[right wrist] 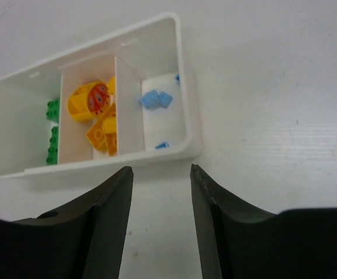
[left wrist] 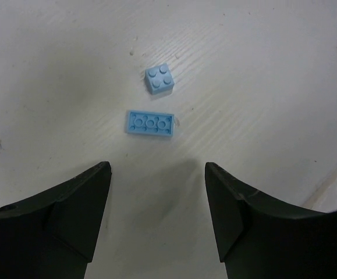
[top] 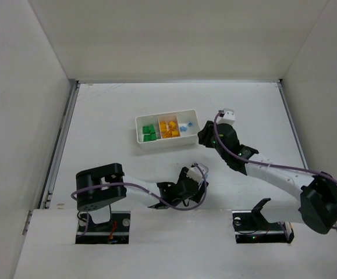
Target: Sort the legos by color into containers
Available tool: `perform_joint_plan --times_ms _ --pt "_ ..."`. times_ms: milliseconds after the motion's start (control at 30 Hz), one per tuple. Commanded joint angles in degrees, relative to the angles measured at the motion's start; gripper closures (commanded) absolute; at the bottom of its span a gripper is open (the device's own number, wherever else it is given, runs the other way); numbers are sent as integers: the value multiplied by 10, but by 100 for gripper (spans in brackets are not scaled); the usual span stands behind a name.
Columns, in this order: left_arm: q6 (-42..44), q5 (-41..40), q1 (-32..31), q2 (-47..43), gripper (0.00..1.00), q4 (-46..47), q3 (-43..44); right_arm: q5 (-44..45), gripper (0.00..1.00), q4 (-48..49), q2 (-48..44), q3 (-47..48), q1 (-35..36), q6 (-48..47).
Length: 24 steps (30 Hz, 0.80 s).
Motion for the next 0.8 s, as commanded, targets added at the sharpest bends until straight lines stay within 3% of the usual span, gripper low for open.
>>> perform_joint_plan --times_ms 0,233,600,767 --pt "20 -9 13 15 37 11 29 9 50 39 -50 -45 -1 24" --pt "46 -8 32 46 38 6 53 10 48 32 -110 -95 -1 29" --pt "68 -13 21 74 54 -12 75 10 47 35 -122 -125 -8 38" --pt "81 -25 9 78 54 -28 79 9 47 32 -136 -130 -19 37"
